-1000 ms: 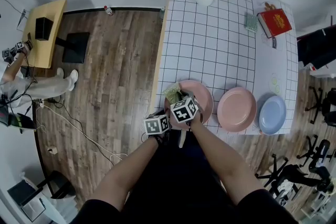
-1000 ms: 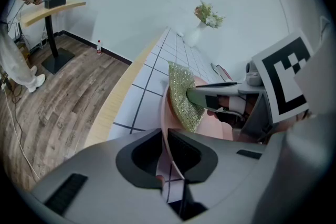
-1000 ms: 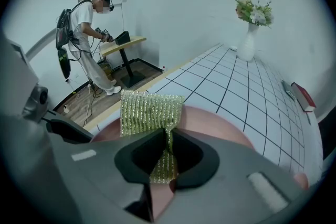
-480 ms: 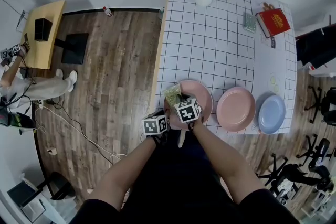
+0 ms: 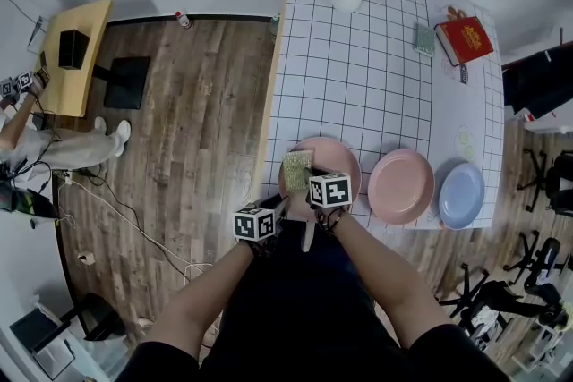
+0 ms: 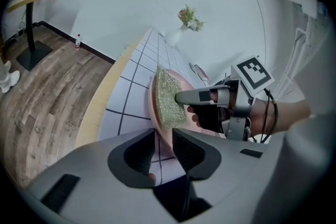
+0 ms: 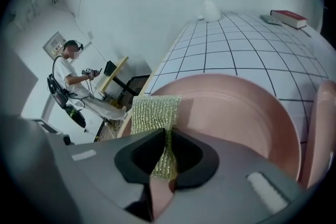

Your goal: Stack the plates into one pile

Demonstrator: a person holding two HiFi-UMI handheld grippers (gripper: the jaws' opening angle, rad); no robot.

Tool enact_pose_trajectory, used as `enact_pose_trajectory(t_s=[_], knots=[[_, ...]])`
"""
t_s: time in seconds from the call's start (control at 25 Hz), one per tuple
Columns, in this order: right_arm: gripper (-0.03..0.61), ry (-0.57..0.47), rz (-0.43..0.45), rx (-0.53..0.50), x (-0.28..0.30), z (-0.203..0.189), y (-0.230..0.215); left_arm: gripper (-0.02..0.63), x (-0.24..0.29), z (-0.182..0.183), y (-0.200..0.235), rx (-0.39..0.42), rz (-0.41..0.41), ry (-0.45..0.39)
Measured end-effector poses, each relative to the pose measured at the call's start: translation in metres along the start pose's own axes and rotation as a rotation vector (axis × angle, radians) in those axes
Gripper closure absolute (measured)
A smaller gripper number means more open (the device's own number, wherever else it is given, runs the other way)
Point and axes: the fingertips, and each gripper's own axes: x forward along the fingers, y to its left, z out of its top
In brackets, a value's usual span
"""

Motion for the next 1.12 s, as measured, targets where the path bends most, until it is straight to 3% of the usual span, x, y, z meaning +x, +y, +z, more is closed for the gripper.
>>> enact_pose_trajectory(t_s=[0.2, 0.36, 0.52, 1.12], knots=[[0.525, -0.012, 0.012, 0.09, -0.003, -0.003, -0.002, 0.512, 0.004, -0.018, -0.009, 0.033, -0.02, 0.066], [0.525, -0.002, 0.046, 0.086, -0.001, -0.008, 0.012, 0.512, 0.006, -0.02, -0.007, -0.076, -0.01, 0.036], [0.525, -0.002, 0.064, 0.104, 0.001, -0.009, 0.022, 0.514, 0.007, -0.019, -0.007, -0.121, 0.004, 0.025], [0.52, 0.035, -0.06, -0.024, 0.01, -0.014, 0.025, 0.517, 0.009, -0.018, -0.01, -0.158, 0.061, -0.003]])
